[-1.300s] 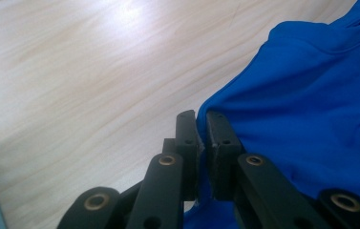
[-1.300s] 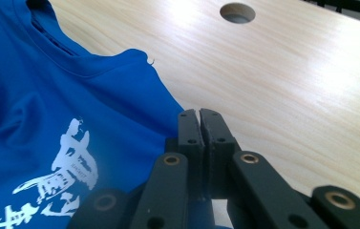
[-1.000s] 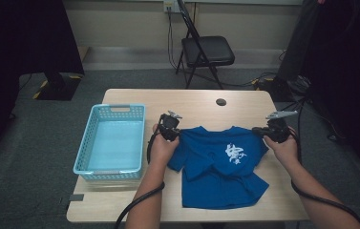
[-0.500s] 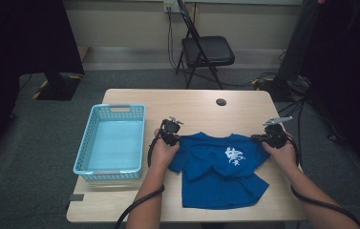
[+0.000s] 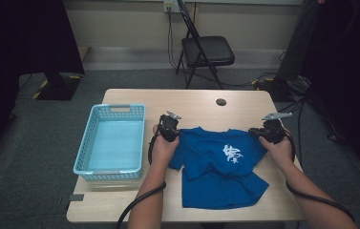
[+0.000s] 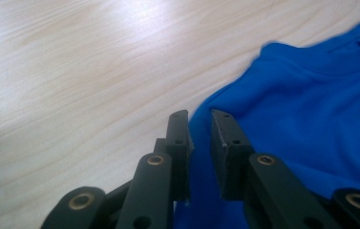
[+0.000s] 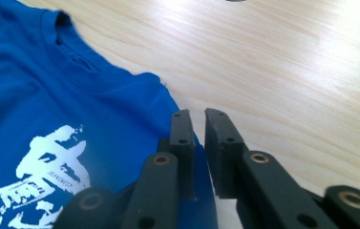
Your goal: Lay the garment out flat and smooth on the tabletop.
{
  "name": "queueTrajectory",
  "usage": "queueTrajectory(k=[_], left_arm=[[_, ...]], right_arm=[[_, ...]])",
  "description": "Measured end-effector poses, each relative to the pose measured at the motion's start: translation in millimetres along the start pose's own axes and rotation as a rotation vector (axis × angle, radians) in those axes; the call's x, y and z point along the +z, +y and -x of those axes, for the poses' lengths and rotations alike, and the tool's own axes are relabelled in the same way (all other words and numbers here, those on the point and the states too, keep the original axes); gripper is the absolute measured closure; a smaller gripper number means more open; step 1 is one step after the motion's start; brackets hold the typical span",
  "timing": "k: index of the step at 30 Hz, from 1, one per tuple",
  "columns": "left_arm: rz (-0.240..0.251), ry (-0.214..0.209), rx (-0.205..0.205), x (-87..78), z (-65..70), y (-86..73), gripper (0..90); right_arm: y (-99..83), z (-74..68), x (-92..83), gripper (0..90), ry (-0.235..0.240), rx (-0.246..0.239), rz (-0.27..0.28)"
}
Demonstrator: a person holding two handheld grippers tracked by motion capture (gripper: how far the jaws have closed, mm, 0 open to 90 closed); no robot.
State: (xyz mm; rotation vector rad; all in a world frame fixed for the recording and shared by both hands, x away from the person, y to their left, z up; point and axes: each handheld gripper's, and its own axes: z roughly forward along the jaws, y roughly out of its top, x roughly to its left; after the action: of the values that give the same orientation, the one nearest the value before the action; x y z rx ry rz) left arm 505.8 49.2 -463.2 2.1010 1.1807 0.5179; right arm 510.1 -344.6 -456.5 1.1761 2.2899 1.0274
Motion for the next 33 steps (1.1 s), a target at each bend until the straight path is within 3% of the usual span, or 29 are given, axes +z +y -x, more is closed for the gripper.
queueTrajectory(k=[6,14,23,25,28,33], left_arm=[[0.01,-0.039,0.007,-16.6,4.6,-10.8,72.3],[0.009,-0.106,0.021,-29.5,18.2,-29.2,66.5],[-0.021,-0.135,0.021,-24.5,28.6,-47.2,62.9],[-0.027,-0.133,0.016,-23.0,28.5,-49.7,62.3],[-0.036,-0.132,0.01,-20.7,27.3,-52.9,61.9],[-0.031,-0.13,0.005,-20.2,25.6,-54.4,61.8]], right_arm=[[-9.7,-3.9,-16.9,77.6,-0.003,-0.036,0.005],[-37.8,3.9,-45.0,73.2,0.014,-0.01,-0.018],[-62.9,12.4,-43.9,65.9,0.033,0.025,-0.061],[-64.7,13.0,-40.3,69.3,0.041,0.026,-0.07],[-65.2,11.8,-37.5,87.2,0.066,0.007,-0.078],[-59.7,10.8,-43.9,89.9,0.071,-0.016,-0.08]])
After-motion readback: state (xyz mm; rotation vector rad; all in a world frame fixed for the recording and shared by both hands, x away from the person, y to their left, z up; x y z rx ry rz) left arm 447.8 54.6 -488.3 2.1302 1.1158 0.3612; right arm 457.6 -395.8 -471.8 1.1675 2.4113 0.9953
